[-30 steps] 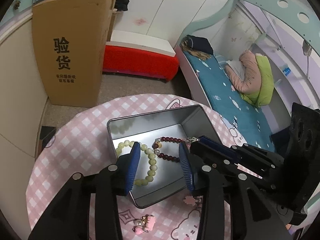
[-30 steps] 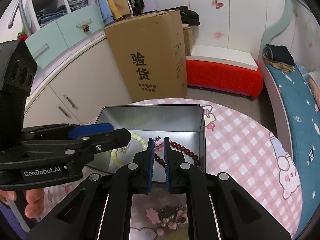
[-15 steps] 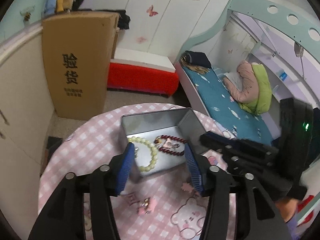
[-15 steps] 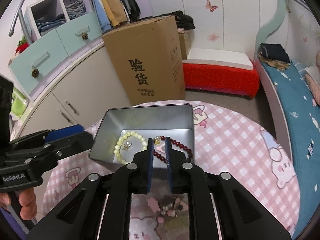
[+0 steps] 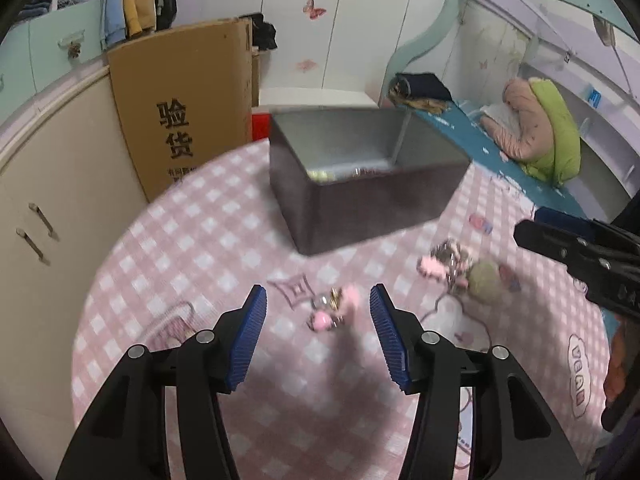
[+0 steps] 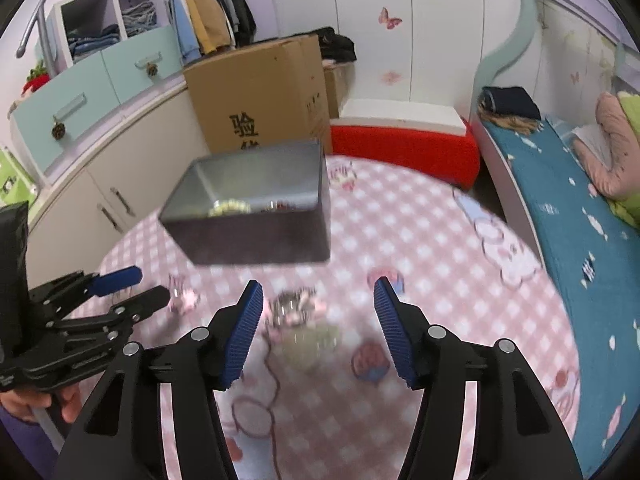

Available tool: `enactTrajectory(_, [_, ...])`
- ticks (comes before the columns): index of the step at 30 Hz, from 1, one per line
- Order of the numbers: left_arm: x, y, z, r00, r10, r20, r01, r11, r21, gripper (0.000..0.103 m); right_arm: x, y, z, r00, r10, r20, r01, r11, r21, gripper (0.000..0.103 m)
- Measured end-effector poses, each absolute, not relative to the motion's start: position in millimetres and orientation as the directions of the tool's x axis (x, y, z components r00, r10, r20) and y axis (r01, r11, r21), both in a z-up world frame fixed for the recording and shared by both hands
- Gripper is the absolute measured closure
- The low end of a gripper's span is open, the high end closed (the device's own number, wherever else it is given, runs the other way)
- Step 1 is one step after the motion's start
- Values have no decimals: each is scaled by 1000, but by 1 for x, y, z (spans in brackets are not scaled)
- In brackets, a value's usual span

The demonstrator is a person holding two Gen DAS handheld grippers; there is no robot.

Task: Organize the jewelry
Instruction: 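Grasp a pink charm keychain with the left tool while the right grasps a pearl earring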

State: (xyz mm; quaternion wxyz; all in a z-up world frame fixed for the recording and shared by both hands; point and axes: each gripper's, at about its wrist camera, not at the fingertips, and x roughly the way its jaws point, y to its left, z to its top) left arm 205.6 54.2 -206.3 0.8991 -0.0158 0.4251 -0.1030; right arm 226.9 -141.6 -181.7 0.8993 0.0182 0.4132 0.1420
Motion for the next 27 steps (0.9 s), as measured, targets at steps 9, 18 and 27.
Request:
enactTrajectory(9, [206,50,-220,600,-202,-774,195,975,-103,78,215,-139,-203,582,295,-758,-241,953,186,46])
enactTrajectory(18, [202,52,-220,598,-228,-769,213,970,-122,92,210,-124,-203,583,306,-752,-265,947,180,46])
enactTrajectory(27, [182,78,-208,590,-318,-742,214,948,-236,92,211,-98,-205,568,326,-755,-314,935,168,46])
